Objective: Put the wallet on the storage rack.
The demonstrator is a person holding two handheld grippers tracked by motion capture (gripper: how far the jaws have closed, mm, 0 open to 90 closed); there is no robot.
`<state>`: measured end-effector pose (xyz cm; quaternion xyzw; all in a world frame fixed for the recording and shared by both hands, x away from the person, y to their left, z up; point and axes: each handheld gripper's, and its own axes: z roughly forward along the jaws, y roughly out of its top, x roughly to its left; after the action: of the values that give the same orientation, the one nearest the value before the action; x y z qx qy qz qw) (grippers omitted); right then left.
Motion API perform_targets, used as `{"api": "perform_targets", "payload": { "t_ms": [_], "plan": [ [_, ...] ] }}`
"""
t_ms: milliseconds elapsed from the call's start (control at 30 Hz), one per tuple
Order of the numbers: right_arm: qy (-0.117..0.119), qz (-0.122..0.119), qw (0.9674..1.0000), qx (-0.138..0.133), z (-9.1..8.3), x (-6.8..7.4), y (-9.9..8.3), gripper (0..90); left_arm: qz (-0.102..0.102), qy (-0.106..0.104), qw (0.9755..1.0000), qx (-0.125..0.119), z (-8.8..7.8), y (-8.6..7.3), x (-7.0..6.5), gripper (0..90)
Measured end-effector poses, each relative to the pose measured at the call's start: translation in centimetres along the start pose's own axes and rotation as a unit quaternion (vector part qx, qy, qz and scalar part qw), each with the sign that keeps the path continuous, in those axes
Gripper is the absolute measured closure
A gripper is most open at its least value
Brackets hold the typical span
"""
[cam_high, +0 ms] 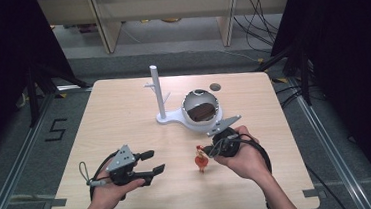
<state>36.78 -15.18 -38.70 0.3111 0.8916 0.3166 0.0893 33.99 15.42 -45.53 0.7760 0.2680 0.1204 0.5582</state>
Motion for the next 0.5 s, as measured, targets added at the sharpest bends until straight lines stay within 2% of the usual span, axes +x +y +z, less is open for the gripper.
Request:
{"api": "perform_targets", "payload": {
  "t_ms": [33, 67, 100, 200, 300, 333, 400, 500],
  "plan": [
    [0.001, -0.018, 0.9998, -0.006, 0.0, -0.1, 0.3, 90.0, 0.004, -0.01, 0.9999, -0.005, 0.4, 0.3, -0.1, 36.2],
    [-0.001, -0.012, 0.9998, -0.015, -0.1, 0.1, 0.6, 90.0, 0.011, -0.008, 0.9999, 0.001, 0.5, 0.6, -0.2, 36.2],
    [0.002, -0.014, 0.9998, -0.015, -0.3, 0.1, 1.0, 90.0, 0.016, -0.015, 0.9998, -0.004, 0.9, 0.9, -0.3, 36.2],
    [0.003, -0.025, 0.9992, -0.032, -0.4, 0.2, 1.8, 90.0, 0.028, -0.016, 0.9995, 0.0, 1.6, 1.5, -0.5, 35.9],
    [0.005, -0.027, 0.999, -0.036, -0.5, 0.5, 2.6, 90.0, 0.045, -0.015, 0.9989, 0.005, 2.3, 2.0, -0.6, 35.0],
    [0.014, -0.038, 0.9986, -0.034, -0.4, 0.6, 3.1, 90.0, 0.044, -0.021, 0.9988, 0.0, 2.7, 2.1, -0.7, 34.7],
    [0.013, -0.029, 0.9991, -0.029, -0.4, 0.8, 3.2, 90.0, 0.049, -0.024, 0.9985, -0.001, 3.0, 2.3, -0.8, 34.6],
    [0.016, -0.028, 0.9989, -0.033, -0.1, 1.2, 3.6, 90.0, 0.052, -0.028, 0.9983, 0.003, 3.4, 2.5, -0.8, 34.8]
  ]
}}
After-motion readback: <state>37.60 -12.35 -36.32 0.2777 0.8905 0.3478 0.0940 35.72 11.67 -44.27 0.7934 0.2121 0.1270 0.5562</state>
